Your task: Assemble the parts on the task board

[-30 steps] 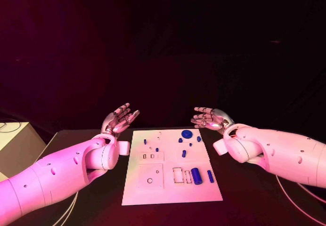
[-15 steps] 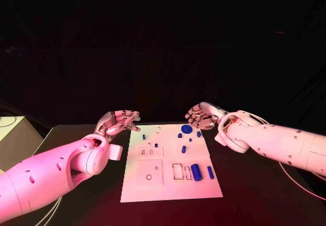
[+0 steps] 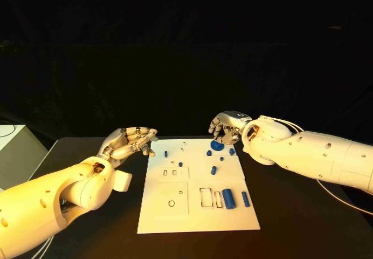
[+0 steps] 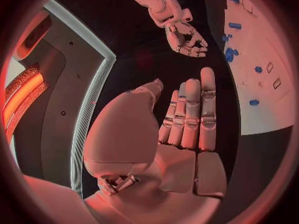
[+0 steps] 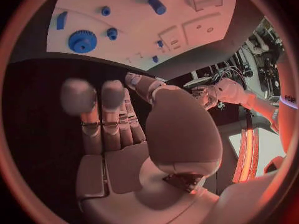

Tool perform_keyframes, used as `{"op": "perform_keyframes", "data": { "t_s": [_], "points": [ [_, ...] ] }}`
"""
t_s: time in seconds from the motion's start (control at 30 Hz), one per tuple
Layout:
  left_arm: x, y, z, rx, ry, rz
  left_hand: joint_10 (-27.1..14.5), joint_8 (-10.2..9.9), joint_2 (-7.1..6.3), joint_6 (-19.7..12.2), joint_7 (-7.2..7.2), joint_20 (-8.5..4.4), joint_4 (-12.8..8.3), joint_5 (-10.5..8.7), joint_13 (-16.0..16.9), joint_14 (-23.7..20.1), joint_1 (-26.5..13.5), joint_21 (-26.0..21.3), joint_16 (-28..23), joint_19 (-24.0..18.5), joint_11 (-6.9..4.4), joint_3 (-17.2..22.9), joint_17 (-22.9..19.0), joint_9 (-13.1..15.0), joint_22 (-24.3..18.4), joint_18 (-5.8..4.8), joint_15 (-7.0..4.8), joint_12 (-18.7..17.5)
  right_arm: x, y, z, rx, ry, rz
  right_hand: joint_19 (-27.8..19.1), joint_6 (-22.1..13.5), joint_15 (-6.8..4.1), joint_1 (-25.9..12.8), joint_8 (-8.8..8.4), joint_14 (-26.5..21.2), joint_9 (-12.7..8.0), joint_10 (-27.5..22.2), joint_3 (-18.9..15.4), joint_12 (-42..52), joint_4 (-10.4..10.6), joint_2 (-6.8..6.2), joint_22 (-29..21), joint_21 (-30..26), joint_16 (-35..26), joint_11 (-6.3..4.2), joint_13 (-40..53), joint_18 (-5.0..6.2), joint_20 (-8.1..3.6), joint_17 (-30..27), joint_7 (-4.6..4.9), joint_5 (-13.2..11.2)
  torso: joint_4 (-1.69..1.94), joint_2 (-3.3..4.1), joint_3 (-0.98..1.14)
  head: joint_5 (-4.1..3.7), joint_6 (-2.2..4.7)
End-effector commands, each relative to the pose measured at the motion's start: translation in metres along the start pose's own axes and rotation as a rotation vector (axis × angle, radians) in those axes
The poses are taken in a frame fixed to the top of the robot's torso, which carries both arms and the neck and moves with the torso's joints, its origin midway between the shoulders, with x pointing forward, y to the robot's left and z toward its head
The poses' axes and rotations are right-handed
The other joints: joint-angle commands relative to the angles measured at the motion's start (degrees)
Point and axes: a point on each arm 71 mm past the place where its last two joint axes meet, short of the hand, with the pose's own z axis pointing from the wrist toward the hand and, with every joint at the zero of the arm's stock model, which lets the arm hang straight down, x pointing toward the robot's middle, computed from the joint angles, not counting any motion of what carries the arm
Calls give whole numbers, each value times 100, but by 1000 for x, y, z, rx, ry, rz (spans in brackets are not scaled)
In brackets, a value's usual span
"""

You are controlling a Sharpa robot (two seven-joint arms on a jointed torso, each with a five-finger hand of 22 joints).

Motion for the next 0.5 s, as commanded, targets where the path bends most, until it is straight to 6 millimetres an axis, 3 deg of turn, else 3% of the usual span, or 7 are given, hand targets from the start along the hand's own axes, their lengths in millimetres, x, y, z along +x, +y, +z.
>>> {"op": "perform_keyframes", "data": {
  "t_s": [0.03, 0.2, 0.5],
  "points": [
    [5, -5, 0, 5, 50, 22, -44, -22, -54, -46, -25, -20, 16, 14, 103, 18, -65, 279, 253, 59, -27, -15, 276, 30, 165, 22, -11, 118, 1, -1, 1, 27, 30, -121, 232, -43, 7, -10, -39, 173, 54, -113, 35, -17, 21, -63, 505, 431, 551, -1, 0, -94, 3, 477, -28, -11, 90, 148, -24, -62, 45],
    [5, -10, -1, 11, 52, 38, -224, -25, -76, -88, -38, -26, -17, 15, 257, -94, -112, 725, 405, 87, -30, -26, 424, 77, 435, 26, -13, 276, 3, -1, 3, 34, 45, -145, 253, -142, 2, -40, -85, 136, 100, -333, -26, -18, 40, -119, 831, 693, 704, -7, -32, -130, 17, 518, -51, -121, 137, 253, -29, -102, 36],
    [8, -13, -1, 16, 62, 39, -315, -29, -61, -111, -37, -24, -39, 15, 308, -91, -108, 881, 472, 46, -27, -4, 490, 94, 534, 27, -11, 324, 15, 1, 2, 41, 96, -180, 283, -154, 6, -62, -90, 144, 145, -379, -100, -9, 66, -129, 954, 805, 890, 3, -31, -139, 24, 663, -40, -163, 181, 342, -36, -182, -1]
  ]
}}
